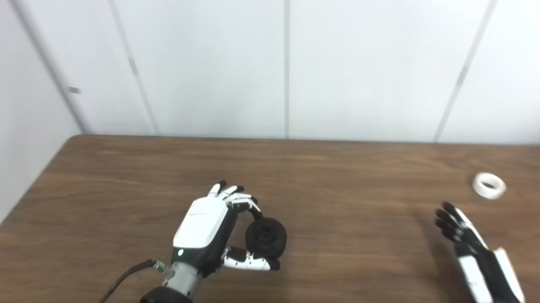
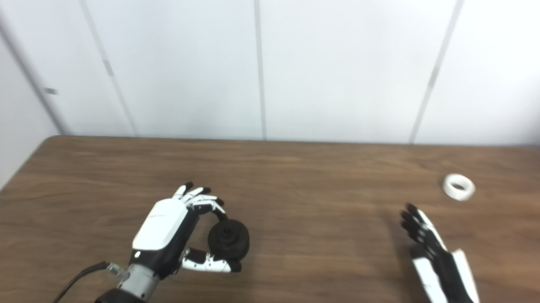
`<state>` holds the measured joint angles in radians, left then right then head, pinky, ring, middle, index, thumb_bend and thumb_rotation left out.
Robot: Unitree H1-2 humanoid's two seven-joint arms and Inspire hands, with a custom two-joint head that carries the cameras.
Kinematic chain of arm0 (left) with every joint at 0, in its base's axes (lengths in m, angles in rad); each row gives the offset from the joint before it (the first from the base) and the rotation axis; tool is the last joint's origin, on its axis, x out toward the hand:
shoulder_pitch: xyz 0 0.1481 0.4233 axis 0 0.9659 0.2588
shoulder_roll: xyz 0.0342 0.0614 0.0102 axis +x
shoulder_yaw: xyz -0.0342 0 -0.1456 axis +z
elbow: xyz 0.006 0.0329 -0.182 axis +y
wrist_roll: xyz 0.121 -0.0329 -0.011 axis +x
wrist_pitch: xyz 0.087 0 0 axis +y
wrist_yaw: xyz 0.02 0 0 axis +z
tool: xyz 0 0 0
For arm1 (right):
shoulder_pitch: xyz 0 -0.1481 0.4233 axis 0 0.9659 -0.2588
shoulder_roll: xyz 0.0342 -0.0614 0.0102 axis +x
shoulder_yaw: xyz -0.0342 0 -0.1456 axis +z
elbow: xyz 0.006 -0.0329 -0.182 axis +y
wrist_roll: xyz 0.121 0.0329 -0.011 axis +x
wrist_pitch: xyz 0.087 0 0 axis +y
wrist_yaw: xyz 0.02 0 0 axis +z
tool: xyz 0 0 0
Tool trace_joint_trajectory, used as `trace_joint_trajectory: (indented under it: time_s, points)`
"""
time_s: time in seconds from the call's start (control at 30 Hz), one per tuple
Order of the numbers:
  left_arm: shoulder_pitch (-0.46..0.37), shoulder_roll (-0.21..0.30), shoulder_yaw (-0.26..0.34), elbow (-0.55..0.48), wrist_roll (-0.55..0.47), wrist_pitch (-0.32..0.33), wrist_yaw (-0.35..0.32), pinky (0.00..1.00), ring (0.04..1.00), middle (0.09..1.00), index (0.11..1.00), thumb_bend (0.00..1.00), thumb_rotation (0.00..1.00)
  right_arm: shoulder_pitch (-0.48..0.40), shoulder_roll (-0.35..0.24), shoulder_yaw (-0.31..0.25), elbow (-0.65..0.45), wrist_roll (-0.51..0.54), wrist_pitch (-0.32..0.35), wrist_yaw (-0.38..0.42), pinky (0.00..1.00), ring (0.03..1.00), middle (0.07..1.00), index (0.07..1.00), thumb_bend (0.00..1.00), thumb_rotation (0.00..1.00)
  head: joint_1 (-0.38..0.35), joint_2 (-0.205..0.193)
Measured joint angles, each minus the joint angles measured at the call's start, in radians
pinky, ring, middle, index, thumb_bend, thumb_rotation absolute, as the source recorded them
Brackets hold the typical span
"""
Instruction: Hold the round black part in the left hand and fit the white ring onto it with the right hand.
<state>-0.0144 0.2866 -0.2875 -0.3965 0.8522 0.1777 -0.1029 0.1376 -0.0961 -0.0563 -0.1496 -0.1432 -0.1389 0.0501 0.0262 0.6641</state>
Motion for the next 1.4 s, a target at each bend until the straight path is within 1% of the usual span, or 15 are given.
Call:
trace_joint_trajectory:
  time_s: [0.1, 0.17, 0.27, 0.33, 0.43, 0.5, 0.57, 0.8, 1.03, 1.13, 1.2, 1.23, 1.3, 1.37, 1.4]
  points:
    - [0.003, -0.009, -0.008, 0.001, 0.014, -0.016, -0.001, 1.00, 0.905, 0.784, 0.483, 0.52, 0.05, 0.001, 0.014, 0.013, -0.009, -0.015, 0.023, -0.012, 0.91, 0.892, 0.900, 0.914, 0.57, 1.00, -0.014, 0.011]
    - [0.011, -0.013, -0.021, 0.005, 0.023, -0.041, 0.000, 1.00, 0.909, 0.787, 0.483, 0.52, 0.05, 0.002, 0.022, 0.028, -0.016, -0.025, 0.038, -0.017, 0.91, 0.893, 0.899, 0.915, 0.57, 1.00, -0.021, 0.018]
    - [0.036, -0.025, -0.050, 0.033, 0.037, -0.073, 0.002, 1.00, 0.909, 0.789, 0.483, 0.52, 0.05, 0.002, 0.031, 0.044, -0.022, -0.045, 0.060, -0.026, 0.92, 0.894, 0.897, 0.912, 0.57, 1.00, -0.038, 0.035]
    - [0.054, -0.033, -0.067, 0.049, 0.039, -0.084, 0.001, 1.00, 0.907, 0.789, 0.483, 0.52, 0.06, 0.001, 0.042, 0.049, -0.027, -0.058, 0.073, -0.038, 0.93, 0.898, 0.900, 0.913, 0.57, 1.00, -0.045, 0.046]
    - [0.070, -0.043, -0.081, 0.067, 0.045, -0.116, 0.002, 1.00, 0.904, 0.786, 0.483, 0.52, 0.05, 0.001, 0.051, 0.062, -0.034, -0.063, 0.096, -0.053, 0.93, 0.897, 0.899, 0.914, 0.58, 1.00, -0.051, 0.057]
    - [0.070, -0.043, -0.085, 0.076, 0.050, -0.124, 0.003, 1.00, 0.901, 0.784, 0.483, 0.52, 0.05, 0.000, 0.056, 0.069, -0.035, -0.067, 0.101, -0.063, 0.92, 0.891, 0.895, 0.909, 0.59, 1.00, -0.057, 0.063]
    - [0.070, -0.044, -0.087, 0.082, 0.056, -0.137, 0.006, 1.00, 0.903, 0.785, 0.484, 0.52, 0.05, -0.002, 0.058, 0.073, -0.037, -0.069, 0.104, -0.075, 0.91, 0.887, 0.893, 0.905, 0.57, 1.00, -0.063, 0.072]
    - [0.088, -0.061, -0.100, 0.109, 0.066, -0.169, 0.015, 1.00, 0.901, 0.783, 0.484, 0.52, 0.06, -0.005, 0.073, 0.094, -0.054, -0.077, 0.141, -0.105, 0.92, 0.900, 0.895, 0.906, 0.54, 1.00, -0.081, 0.088]
    - [0.090, -0.068, -0.100, 0.139, 0.049, -0.205, 0.044, 1.00, 0.899, 0.783, 0.484, 0.52, 0.05, -0.009, 0.077, 0.111, -0.075, -0.084, 0.177, -0.109, 0.91, 0.901, 0.891, 0.892, 0.50, 1.00, -0.103, 0.098]
    - [0.089, -0.069, -0.100, 0.143, 0.048, -0.209, 0.046, 1.00, 0.905, 0.787, 0.484, 0.52, 0.05, -0.009, 0.076, 0.117, -0.103, -0.086, 0.215, -0.099, 0.91, 0.918, 0.901, 0.890, 0.49, 1.00, -0.109, 0.101]
    - [0.089, -0.069, -0.100, 0.146, 0.048, -0.214, 0.049, 1.00, 0.900, 0.785, 0.484, 0.52, 0.05, -0.009, 0.075, 0.118, -0.127, -0.085, 0.236, -0.088, 0.87, 0.911, 0.902, 0.890, 0.49, 1.00, -0.114, 0.101]
    - [0.089, -0.069, -0.099, 0.147, 0.048, -0.218, 0.051, 1.00, 0.899, 0.784, 0.484, 0.52, 0.05, -0.010, 0.074, 0.118, -0.144, -0.089, 0.250, -0.086, 0.86, 0.902, 0.898, 0.886, 0.50, 0.97, -0.121, 0.101]
    - [0.089, -0.069, -0.098, 0.149, 0.047, -0.223, 0.053, 1.00, 0.900, 0.784, 0.484, 0.52, 0.06, -0.015, 0.070, 0.110, -0.179, -0.105, 0.282, -0.083, 0.83, 0.888, 0.888, 0.865, 0.53, 0.88, -0.135, 0.103]
    - [0.089, -0.069, -0.096, 0.149, 0.047, -0.225, 0.053, 1.00, 0.902, 0.787, 0.484, 0.52, 0.05, -0.028, 0.049, 0.098, -0.210, -0.136, 0.321, -0.082, 0.84, 0.882, 0.878, 0.838, 0.53, 0.75, -0.153, 0.103]
    - [0.089, -0.068, -0.095, 0.149, 0.047, -0.226, 0.052, 1.00, 0.902, 0.787, 0.484, 0.52, 0.05, -0.037, 0.034, 0.093, -0.221, -0.154, 0.341, -0.082, 0.85, 0.881, 0.876, 0.834, 0.53, 0.72, -0.158, 0.104]
